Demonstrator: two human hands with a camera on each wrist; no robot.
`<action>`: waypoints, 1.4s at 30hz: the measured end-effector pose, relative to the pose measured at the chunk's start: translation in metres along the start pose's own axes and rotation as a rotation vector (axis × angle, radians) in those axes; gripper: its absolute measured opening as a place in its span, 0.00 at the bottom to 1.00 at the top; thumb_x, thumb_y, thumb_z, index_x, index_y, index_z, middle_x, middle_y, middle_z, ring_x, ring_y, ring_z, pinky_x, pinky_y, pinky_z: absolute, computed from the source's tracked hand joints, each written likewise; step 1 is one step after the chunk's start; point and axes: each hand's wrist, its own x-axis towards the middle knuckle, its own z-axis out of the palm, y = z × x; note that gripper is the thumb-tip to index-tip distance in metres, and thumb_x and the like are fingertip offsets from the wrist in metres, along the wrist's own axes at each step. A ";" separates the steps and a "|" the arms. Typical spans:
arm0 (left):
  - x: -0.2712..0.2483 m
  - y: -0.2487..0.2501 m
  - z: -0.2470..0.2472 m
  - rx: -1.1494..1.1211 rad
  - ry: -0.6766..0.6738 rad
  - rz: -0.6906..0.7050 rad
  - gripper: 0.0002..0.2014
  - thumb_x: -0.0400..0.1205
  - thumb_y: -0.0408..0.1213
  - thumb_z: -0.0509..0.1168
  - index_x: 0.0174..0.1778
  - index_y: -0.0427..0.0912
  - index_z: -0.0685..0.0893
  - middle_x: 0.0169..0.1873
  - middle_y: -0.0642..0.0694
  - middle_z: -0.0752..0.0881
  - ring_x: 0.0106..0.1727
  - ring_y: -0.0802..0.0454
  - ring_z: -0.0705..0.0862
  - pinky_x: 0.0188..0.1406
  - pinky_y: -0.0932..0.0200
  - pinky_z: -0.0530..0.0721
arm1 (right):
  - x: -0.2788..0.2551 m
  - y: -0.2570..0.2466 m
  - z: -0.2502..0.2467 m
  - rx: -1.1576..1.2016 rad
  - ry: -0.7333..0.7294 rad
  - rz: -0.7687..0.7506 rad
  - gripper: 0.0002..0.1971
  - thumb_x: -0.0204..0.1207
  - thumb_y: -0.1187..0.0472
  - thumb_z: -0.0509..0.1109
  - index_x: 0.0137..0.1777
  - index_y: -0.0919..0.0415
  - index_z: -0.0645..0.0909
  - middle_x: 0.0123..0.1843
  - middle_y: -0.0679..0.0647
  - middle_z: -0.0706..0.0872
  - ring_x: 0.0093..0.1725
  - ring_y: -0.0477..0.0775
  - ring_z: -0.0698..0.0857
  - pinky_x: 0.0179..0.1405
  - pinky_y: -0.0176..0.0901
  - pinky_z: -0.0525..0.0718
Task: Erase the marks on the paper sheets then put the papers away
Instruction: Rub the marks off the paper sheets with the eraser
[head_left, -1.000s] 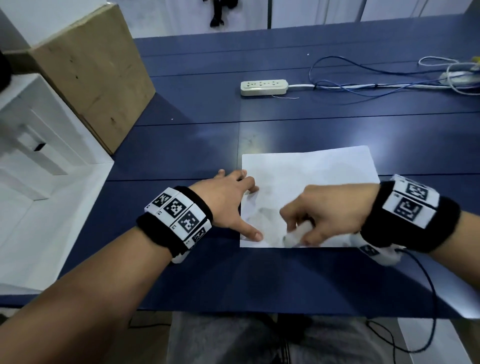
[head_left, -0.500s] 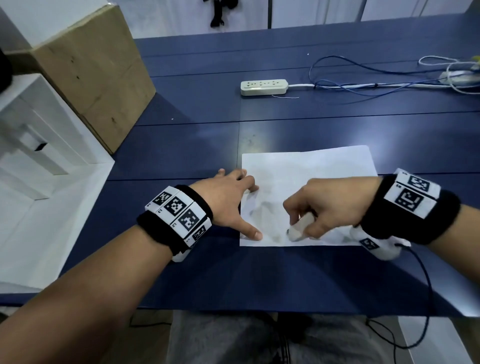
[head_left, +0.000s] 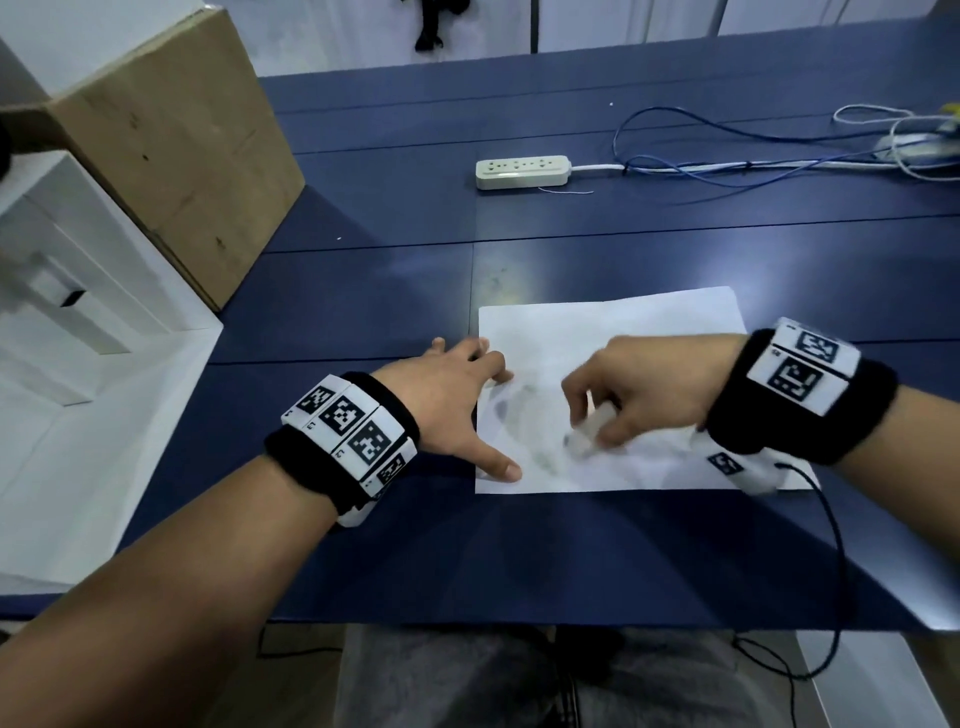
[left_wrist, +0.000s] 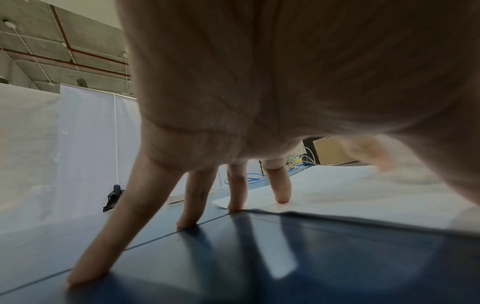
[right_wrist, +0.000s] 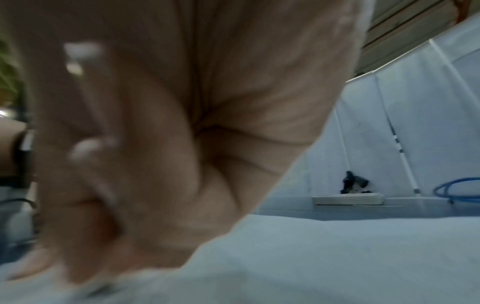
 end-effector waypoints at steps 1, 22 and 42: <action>0.000 0.000 0.000 0.006 -0.002 -0.002 0.58 0.55 0.79 0.71 0.80 0.60 0.61 0.83 0.56 0.54 0.85 0.34 0.53 0.74 0.34 0.71 | 0.006 0.005 -0.004 -0.035 0.077 0.040 0.09 0.71 0.50 0.77 0.48 0.50 0.84 0.30 0.44 0.83 0.31 0.39 0.79 0.34 0.36 0.75; -0.001 0.001 -0.001 0.002 -0.006 -0.007 0.57 0.55 0.78 0.72 0.80 0.60 0.61 0.83 0.56 0.54 0.85 0.34 0.53 0.75 0.33 0.70 | -0.010 0.003 -0.002 0.042 0.017 -0.006 0.07 0.69 0.55 0.77 0.44 0.53 0.83 0.30 0.46 0.86 0.29 0.42 0.79 0.29 0.31 0.74; 0.000 0.001 -0.002 0.009 -0.005 -0.003 0.57 0.55 0.78 0.72 0.79 0.60 0.62 0.82 0.54 0.55 0.84 0.34 0.55 0.76 0.34 0.70 | 0.002 0.013 -0.008 -0.055 0.218 0.088 0.12 0.73 0.45 0.73 0.48 0.52 0.84 0.30 0.42 0.86 0.33 0.37 0.80 0.33 0.33 0.76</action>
